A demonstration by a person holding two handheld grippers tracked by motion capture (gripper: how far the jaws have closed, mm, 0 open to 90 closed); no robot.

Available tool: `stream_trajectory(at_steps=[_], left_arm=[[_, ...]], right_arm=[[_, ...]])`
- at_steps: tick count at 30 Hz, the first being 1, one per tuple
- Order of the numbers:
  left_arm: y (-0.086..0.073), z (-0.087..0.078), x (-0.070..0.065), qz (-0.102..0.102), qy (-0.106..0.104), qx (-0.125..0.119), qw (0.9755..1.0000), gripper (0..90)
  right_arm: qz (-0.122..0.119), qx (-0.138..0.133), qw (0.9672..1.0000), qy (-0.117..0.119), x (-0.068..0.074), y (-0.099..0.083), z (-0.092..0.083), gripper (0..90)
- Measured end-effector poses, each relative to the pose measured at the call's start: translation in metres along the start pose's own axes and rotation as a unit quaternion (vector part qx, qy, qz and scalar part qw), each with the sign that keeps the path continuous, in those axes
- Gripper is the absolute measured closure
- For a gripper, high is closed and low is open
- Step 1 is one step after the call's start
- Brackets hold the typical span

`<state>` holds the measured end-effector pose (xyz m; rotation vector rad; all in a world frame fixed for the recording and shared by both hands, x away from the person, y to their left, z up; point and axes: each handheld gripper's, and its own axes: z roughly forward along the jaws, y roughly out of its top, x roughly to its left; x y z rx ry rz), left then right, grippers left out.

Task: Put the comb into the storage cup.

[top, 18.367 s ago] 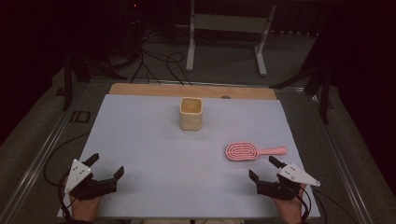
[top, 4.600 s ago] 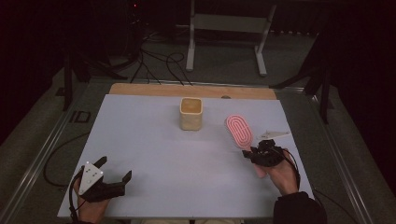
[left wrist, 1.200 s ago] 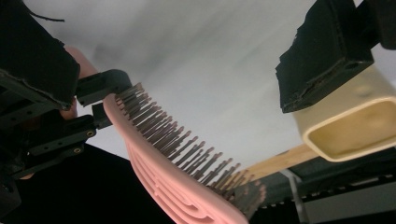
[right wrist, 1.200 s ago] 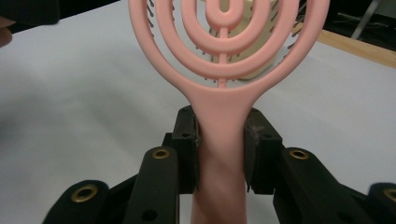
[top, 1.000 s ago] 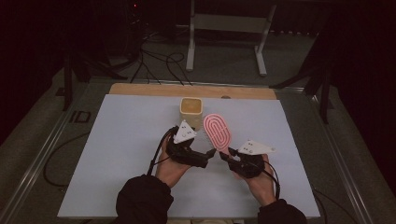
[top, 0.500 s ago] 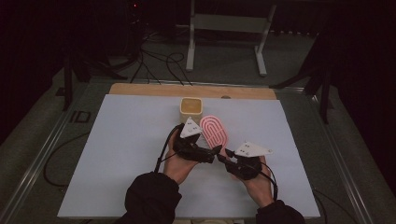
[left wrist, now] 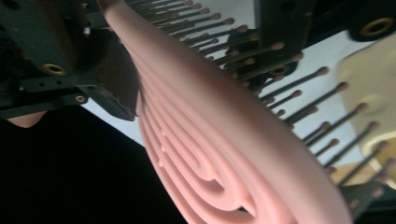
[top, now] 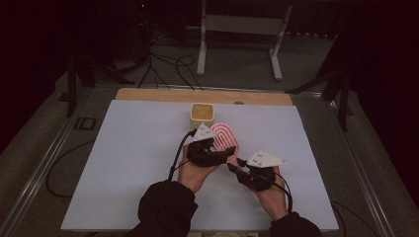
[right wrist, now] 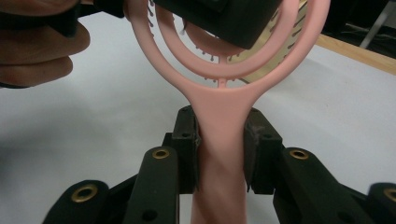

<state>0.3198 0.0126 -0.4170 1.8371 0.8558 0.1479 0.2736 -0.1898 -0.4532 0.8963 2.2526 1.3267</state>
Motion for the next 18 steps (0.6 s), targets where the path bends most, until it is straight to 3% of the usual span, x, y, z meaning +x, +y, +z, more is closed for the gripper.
stream_trajectory(at_steps=[7, 18], left_arm=[[-0.001, -0.001, 0.001, -0.015, -0.028, -0.01, 0.9995, 56.2], [-0.002, -0.0013, -0.0002, -0.025, -0.052, -0.019, 0.9982, 62.9]], right_arm=[[-0.002, 0.002, 1.0, -0.001, 0.0002, -0.0014, 0.0012, 69.8], [-0.002, 0.0, 1.0, -0.001, 0.0012, -0.0015, 0.002, 69.8]])
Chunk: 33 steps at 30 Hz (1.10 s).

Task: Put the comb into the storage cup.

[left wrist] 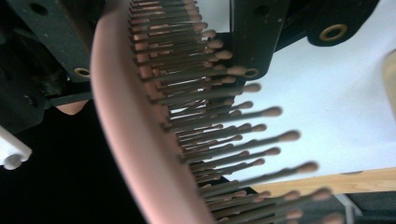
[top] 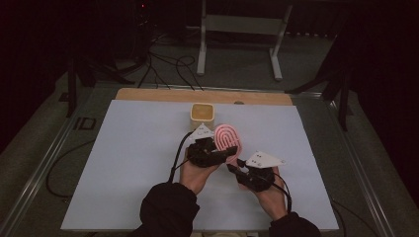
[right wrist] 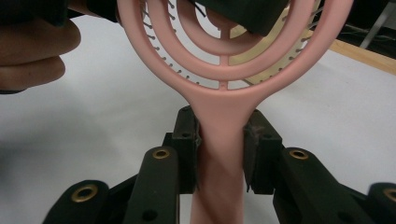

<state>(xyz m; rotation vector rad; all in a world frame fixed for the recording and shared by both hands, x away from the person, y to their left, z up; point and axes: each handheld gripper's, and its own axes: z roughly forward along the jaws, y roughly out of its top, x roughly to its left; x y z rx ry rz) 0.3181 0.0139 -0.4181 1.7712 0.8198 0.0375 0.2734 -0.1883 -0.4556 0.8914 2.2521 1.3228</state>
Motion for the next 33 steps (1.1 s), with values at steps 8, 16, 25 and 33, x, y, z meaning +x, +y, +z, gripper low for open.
stream_trajectory(at_steps=[8, 16, 25, 33], left_arm=[[0.002, -0.001, -0.001, -0.007, -0.003, -0.001, 1.0, 64.1], [0.004, -0.002, 0.003, 0.001, 0.016, 0.002, 0.9999, 64.4], [0.013, -0.015, 0.01, 0.007, 0.034, -0.005, 0.9994, 64.4], [0.025, -0.028, 0.016, 0.011, 0.046, -0.018, 0.9987, 64.4]], right_arm=[[-0.002, -0.007, 1.0, -0.001, -0.001, 0.0, -0.001, 68.0], [0.013, -0.019, 0.9993, 0.029, -0.004, 0.002, -0.003, 36.6], [0.049, -0.026, 0.9985, -0.001, -0.022, 0.0, -0.02, 7.8], [0.038, -0.038, 0.998, -0.034, -0.036, -0.016, -0.042, 7.8]])
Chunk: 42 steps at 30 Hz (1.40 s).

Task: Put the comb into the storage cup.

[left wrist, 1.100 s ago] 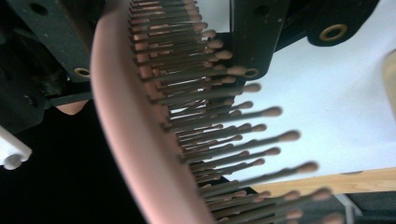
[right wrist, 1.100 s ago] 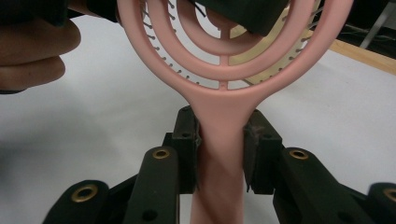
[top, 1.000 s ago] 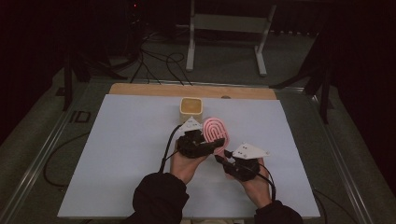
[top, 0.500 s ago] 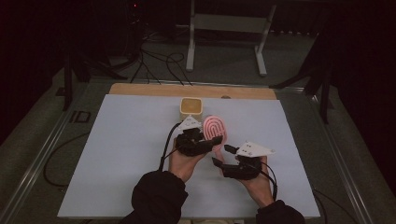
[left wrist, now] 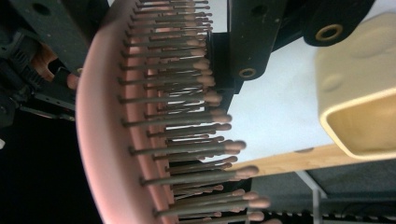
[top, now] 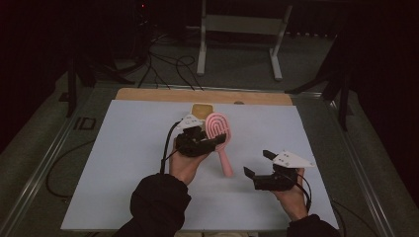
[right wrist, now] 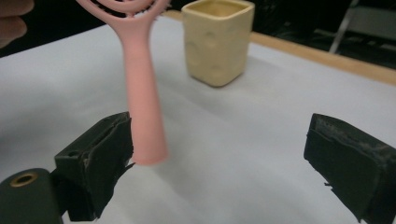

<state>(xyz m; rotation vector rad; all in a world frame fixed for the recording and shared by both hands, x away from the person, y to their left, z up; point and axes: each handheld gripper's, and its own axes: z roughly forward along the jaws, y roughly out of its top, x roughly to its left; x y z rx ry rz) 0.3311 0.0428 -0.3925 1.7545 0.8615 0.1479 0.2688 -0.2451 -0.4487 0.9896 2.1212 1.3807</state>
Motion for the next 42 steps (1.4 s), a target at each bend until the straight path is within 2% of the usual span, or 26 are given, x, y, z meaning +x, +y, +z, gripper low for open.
stream_trajectory(at_steps=[4, 6, 9, 15, 18, 20, 24, 27, 35, 42], left_arm=[[0.006, -0.005, 0.002, 0.003, 0.004, -0.005, 1.0, 64.4], [0.008, -0.007, 0.003, 0.005, 0.005, -0.009, 0.9999, 64.4], [0.012, -0.011, 0.006, 0.002, 0.008, -0.016, 0.9998, 64.5], [0.016, -0.016, 0.01, -0.001, 0.008, -0.022, 0.9997, 64.7], [0.017, -0.019, 0.013, 0.0, 0.009, -0.026, 0.9996, 64.8], [0.018, -0.022, 0.015, -0.001, 0.01, -0.03, 0.9995, 64.8], [0.019, -0.025, 0.019, -0.005, 0.013, -0.037, 0.9992, 64.8], [0.021, -0.027, 0.023, -0.009, 0.017, -0.042, 0.9989, 64.9], [0.027, -0.031, 0.031, -0.018, 0.026, -0.054, 0.998, 64.9], [0.034, -0.036, 0.035, -0.018, 0.035, -0.064, 0.9972, 64.9]], right_arm=[[0.007, -0.024, 0.9996, -0.014, -0.004, -0.007, -0.01, 7.9], [0.002, -0.032, 0.9993, -0.02, -0.005, -0.012, -0.014, 7.9], [-0.003, -0.038, 0.9988, -0.032, -0.005, -0.022, -0.018, 8.0], [0.003, -0.04, 0.9977, -0.054, -0.005, -0.043, -0.023, 8.1], [0.014, -0.045, 0.9971, -0.06, -0.005, -0.05, -0.027, 8.3], [0.01, -0.047, 0.9965, -0.067, -0.004, -0.053, -0.029, 8.3], [0.014, -0.051, 0.9962, -0.069, -0.003, -0.058, -0.028, 8.3], [0.014, -0.041, 0.9968, -0.068, -0.003, -0.061, -0.024, 8.3], [0.017, -0.039, 0.9971, -0.064, -0.004, -0.064, -0.022, 8.3], [0.02, -0.039, 0.9976, -0.054, -0.003, -0.064, -0.02, 8.3]])
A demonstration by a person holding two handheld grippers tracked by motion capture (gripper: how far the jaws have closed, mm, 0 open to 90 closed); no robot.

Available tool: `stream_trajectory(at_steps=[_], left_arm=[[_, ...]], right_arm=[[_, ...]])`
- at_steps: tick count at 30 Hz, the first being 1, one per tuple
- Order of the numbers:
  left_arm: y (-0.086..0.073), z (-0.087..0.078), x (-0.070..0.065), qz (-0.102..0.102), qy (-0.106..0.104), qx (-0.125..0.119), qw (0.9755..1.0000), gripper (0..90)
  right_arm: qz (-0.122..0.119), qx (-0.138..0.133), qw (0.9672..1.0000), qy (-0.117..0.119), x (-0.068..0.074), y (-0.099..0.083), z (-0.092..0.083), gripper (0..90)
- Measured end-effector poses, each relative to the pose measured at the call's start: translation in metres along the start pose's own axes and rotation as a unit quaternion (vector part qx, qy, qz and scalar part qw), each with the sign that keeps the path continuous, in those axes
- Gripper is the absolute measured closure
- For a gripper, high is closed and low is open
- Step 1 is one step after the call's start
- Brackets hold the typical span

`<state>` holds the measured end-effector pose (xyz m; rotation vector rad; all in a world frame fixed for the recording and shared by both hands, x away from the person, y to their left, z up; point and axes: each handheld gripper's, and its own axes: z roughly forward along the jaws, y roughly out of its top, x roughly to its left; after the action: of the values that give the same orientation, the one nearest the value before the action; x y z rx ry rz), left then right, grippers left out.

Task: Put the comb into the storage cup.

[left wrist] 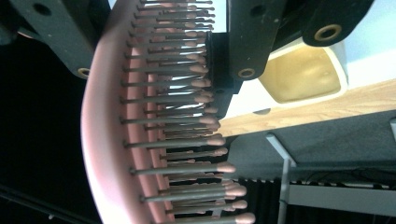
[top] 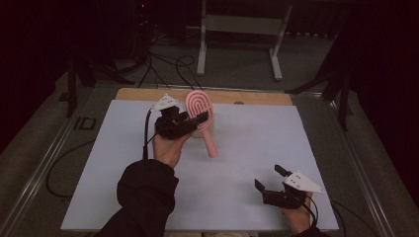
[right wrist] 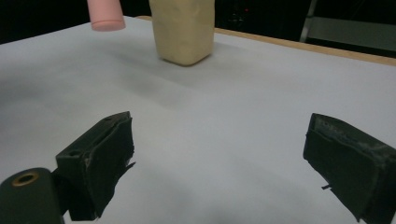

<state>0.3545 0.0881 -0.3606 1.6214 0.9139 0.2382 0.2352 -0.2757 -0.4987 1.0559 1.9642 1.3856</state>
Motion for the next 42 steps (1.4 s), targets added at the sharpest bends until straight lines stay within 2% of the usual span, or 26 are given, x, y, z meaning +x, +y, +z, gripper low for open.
stream_trajectory(at_steps=[28, 42], left_arm=[[0.026, -0.006, 0.012, 0.009, 0.027, -0.017, 0.9994, 64.8], [0.035, -0.004, 0.015, 0.013, 0.039, -0.017, 0.999, 64.8]], right_arm=[[0.002, 0.0, 1.0, -0.002, 0.0, -0.001, 0.001, 8.3], [0.009, -0.003, 1.0, 0.002, -0.001, 0.0, 0.0, 8.3]])
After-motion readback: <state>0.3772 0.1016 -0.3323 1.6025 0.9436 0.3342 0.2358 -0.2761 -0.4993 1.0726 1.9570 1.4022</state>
